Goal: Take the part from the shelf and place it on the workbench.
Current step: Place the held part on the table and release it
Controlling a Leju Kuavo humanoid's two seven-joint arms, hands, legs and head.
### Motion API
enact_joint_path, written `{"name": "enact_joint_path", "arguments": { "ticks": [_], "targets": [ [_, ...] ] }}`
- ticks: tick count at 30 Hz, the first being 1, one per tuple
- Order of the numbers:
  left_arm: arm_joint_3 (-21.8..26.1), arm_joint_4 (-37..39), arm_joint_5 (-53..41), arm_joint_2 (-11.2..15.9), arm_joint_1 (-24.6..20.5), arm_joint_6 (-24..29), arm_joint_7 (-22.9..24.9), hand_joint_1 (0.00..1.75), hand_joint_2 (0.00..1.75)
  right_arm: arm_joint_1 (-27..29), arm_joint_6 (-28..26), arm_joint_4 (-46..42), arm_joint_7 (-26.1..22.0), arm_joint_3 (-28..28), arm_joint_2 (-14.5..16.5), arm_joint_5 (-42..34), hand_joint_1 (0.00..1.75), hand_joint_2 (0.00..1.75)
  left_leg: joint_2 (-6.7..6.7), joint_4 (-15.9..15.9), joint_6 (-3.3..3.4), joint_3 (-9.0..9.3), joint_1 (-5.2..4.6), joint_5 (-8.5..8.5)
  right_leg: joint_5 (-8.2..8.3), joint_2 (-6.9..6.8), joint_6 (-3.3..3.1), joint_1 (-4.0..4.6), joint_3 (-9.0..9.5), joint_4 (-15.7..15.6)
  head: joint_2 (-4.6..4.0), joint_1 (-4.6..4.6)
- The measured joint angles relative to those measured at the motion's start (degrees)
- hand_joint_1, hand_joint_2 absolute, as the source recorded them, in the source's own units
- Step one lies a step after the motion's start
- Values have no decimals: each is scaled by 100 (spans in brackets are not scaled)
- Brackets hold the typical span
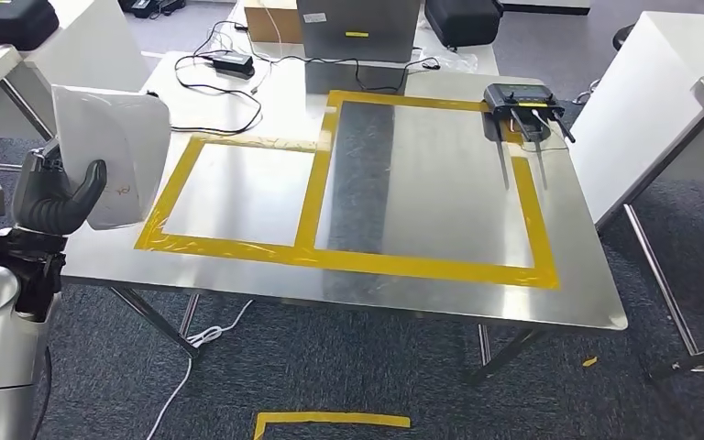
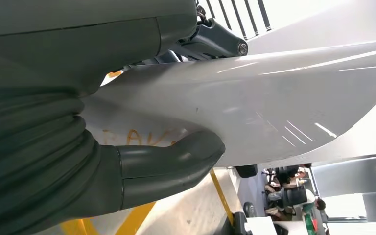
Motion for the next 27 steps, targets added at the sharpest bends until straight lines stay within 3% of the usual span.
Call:
{"name": "enact_joint_path", "arguments": {
  "ticks": [1, 2, 4, 5, 6, 7, 9, 11, 12, 15, 21, 27],
  "targets": [
    [-14, 14, -70, 2, -1, -14, 13, 175, 175, 12, -6, 0, 2, 0, -1, 9, 0, 0, -10, 0, 0, 100, -8, -75, 17, -4, -23, 9, -62, -196, 0, 3],
    [-35, 29, -154, 6, -1, -34, 27, 175, 175, 20, -12, 0, 3, 0, -1, 15, 0, 0, -15, -2, -2, 195, -20, -144, 243, -9, -65, 26, -71, -493, 0, 5],
    [-95, 69, -338, 14, -10, -78, 46, 175, 175, 28, -13, 1, -2, 0, -12, 20, 0, 0, -24, -2, -16, 337, -45, -259, 985, -5, -202, 96, -31, -1136, 0, 8],
    [-129, 99, -418, 21, -17, -92, 48, 175, 175, 29, -3, 1, 1, 0, -18, 21, 0, 0, -38, -2, -40, 376, -53, -304, 1231, 23, -265, 136, -12, -1348, 0, 15],
    [-160, 127, -486, 30, -21, -102, 50, 175, 175, 32, 4, 2, 7, 0, -23, 21, 0, 0, -54, 0, -68, 407, -59, -328, 1378, 52, -310, 161, 2, -1472, 0, 23],
    [-187, 157, -542, 45, -23, -105, 49, 175, 175, 38, 8, 2, 16, 0, -26, 22, 0, 0, -68, 15, -91, 406, -68, -344, 1476, 80, -304, 170, 30, -1517, 0, 32],
    [-218, 209, -661, 98, -44, -74, 22, 175, 175, 38, -3, 2, 36, 0, -24, 27, 0, 0, -69, -11, -55, 431, -74, -375, 1633, 86, -221, 159, 116, -1612, 0, 27],
    [-232, 300, -844, 146, -110, 44, -40, 175, 175, 26, -15, 2, 40, 0, -24, 45, 0, 0, -63, -70, -45, 483, -74, -402, 1656, 81, -212, 166, 166, -1628, 0, 6],
    [-242, 368, -974, 162, -159, 148, -72, 175, 175, 19, -15, 2, 32, 0, -24, 60, 0, 0, -62, -89, -80, 508, -72, -395, 1674, 81, -257, 170, 174, -1630, 0, 5],
    [-313, 736, -1619, 195, -462, 725, -169, 175, 175, 15, -15, 2, 13, 0, -21, 104, 0, 0, -65, -131, -110, 542, -74, -390, 1657, 80, -275, 169, 180, -1636, 0, 2],
    [-853, 2548, -3856, 135, -1871, 3044, -150, 175, 175, -15, -15, 2, 19, 0, -16, 139, 0, 0, -80, -148, -126, 543, -77, -381, 1652, 68, -286, 165, 179, -1637, 0, 3],
    [-1129, 4523, -4283, -235, -3129, 3901, -46, 175, 175, -41, -15, 2, 20, 0, -17, 159, 0, 0, -81, -149, -135, 547, -79, -374, 1663, 79, -286, 147, 182, -1638, 0, 4]
  ]
}}
